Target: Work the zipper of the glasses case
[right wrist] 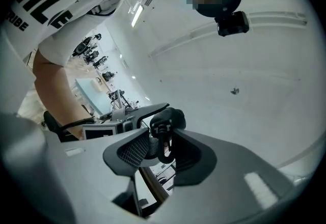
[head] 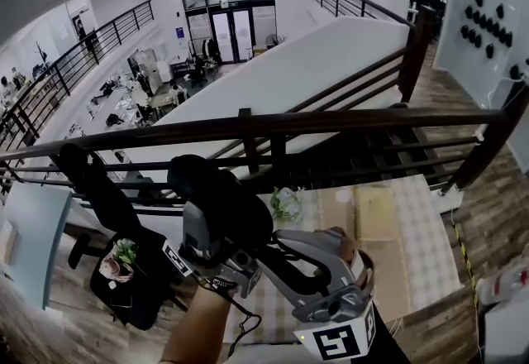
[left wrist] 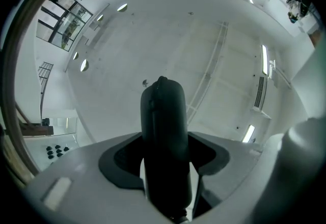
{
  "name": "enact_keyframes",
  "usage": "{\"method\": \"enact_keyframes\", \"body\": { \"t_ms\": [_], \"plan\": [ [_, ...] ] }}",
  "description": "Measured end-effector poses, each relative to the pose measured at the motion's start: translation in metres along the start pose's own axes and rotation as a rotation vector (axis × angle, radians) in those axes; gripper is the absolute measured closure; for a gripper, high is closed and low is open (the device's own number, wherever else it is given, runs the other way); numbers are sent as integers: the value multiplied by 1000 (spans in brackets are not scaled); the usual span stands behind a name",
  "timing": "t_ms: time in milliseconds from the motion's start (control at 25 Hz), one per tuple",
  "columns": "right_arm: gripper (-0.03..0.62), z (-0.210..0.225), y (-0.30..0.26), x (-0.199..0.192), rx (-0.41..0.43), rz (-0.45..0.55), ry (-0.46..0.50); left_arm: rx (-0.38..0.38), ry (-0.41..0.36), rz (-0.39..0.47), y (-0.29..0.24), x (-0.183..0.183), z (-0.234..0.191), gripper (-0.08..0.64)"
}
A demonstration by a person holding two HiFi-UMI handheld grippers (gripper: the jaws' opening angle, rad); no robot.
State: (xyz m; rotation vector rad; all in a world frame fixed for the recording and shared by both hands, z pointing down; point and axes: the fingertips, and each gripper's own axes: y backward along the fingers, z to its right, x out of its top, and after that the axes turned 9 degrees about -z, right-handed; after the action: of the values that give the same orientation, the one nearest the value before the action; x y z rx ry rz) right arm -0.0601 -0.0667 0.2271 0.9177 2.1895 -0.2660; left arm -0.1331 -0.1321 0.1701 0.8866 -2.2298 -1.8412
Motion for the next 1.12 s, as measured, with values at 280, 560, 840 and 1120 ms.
{"method": "enact_keyframes", "body": {
  "t_ms": [280,560,840,1120],
  "plan": [
    [492,11,5,-3,-107,9,6,10,10,-1,6,-2,-4,293],
    [563,16,8,-4,-137,0,95,21,-58,-88,-3,-5,2,298],
    [563,15,10,-25,-107,-85,223,151,-170,-332,-3,-18,-5,307],
    [563,-11,10,-46,24,-177,370,304,-203,-627,5,-37,-19,306]
  ]
}}
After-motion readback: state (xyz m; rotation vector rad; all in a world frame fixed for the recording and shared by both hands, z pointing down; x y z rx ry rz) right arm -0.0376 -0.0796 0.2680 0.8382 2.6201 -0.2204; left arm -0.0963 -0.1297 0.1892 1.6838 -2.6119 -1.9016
